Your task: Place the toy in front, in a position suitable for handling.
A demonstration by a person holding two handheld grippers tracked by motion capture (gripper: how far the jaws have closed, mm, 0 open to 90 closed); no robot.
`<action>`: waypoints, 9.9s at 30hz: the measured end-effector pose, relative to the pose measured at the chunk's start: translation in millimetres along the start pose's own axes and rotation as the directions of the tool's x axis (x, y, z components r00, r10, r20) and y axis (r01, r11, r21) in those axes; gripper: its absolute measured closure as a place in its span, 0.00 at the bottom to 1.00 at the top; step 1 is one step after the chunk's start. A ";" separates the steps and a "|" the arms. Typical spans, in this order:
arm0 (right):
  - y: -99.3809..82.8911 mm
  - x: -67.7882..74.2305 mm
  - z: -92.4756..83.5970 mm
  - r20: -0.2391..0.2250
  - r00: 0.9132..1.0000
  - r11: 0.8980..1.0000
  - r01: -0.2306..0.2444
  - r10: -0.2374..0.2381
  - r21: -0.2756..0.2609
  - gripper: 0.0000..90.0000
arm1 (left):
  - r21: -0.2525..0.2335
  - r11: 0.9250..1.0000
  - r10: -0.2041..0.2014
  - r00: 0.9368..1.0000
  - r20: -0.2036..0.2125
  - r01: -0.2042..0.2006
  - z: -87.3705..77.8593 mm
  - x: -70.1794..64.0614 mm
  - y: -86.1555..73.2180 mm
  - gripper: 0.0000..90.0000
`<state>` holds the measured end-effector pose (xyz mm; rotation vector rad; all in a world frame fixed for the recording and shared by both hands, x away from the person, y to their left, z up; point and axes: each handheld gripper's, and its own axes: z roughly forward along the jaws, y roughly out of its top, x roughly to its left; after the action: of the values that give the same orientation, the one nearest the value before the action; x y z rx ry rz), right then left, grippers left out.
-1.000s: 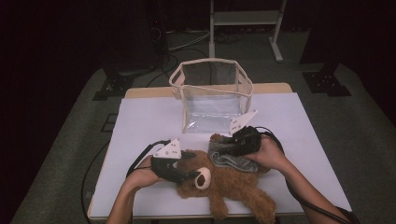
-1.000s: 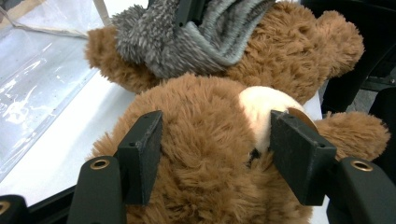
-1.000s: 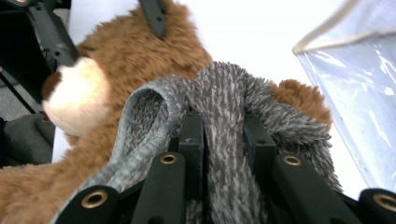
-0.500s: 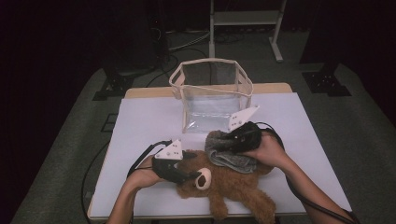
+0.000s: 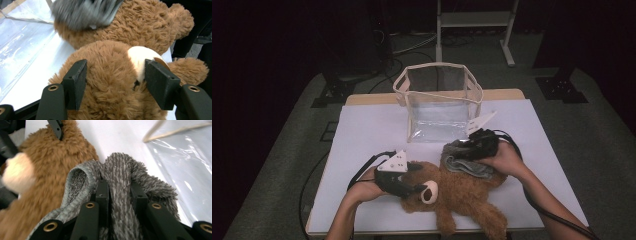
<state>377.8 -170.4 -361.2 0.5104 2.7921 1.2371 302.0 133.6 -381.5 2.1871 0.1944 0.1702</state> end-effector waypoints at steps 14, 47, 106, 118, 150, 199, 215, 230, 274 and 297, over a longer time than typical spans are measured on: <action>-66.4 7.5 -57.5 0.023 0.995 0.993 -0.100 0.102 -0.058 0.81 | -0.020 1.000 -0.020 1.000 -0.001 0.020 -0.1 3.0 -3.1 0.40; -85.5 82.6 -56.4 0.016 0.999 0.983 -0.033 0.036 -0.178 0.80 | -0.045 0.998 -0.043 0.998 -0.042 0.041 0.1 13.8 -4.8 0.35; -1.5 93.4 18.4 -0.145 0.970 0.973 0.209 -0.194 0.099 0.81 | 0.045 0.998 -0.044 0.992 -0.115 0.049 3.3 23.5 -9.1 0.41; -4.3 85.3 2.6 -0.088 0.976 0.978 0.203 -0.198 0.055 0.82 | 0.036 0.997 -0.064 0.992 -0.108 0.069 3.0 24.8 -11.3 0.40; -96.3 50.6 -60.1 0.015 0.995 0.988 -0.095 0.097 -0.121 0.82 | 0.102 0.994 -0.034 0.996 -0.079 0.042 2.5 14.0 -10.1 0.37; -24.7 -19.6 -26.2 0.021 0.995 0.991 -0.100 0.102 -0.084 0.81 | 0.130 0.991 0.008 1.000 -0.001 -0.008 -1.1 3.3 -11.0 0.38; -41.8 -11.5 -36.6 -0.007 0.991 0.985 -0.131 0.131 -0.108 0.81 | 0.096 0.995 0.030 0.999 0.020 -0.032 -3.0 3.9 -15.9 0.36; -101.2 44.4 -69.3 -0.027 0.988 0.980 -0.151 0.149 -0.126 0.81 | 0.087 0.996 0.012 0.998 -0.060 -0.006 -15.5 11.8 -20.5 0.23; -17.4 27.4 -26.3 -0.053 0.997 0.993 -0.061 0.055 -0.102 0.81 | -0.009 1.000 -0.006 1.000 0.030 0.006 46.6 0.7 1.9 0.39; 37.3 -4.1 47.2 -0.116 0.988 0.994 -0.092 0.099 0.063 0.81 | 0.032 0.995 0.094 0.992 0.079 -0.097 44.1 -12.9 3.2 0.37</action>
<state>400.2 -114.6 -366.5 0.6004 2.9425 1.2481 298.1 94.2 -405.1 2.2357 0.0491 0.1364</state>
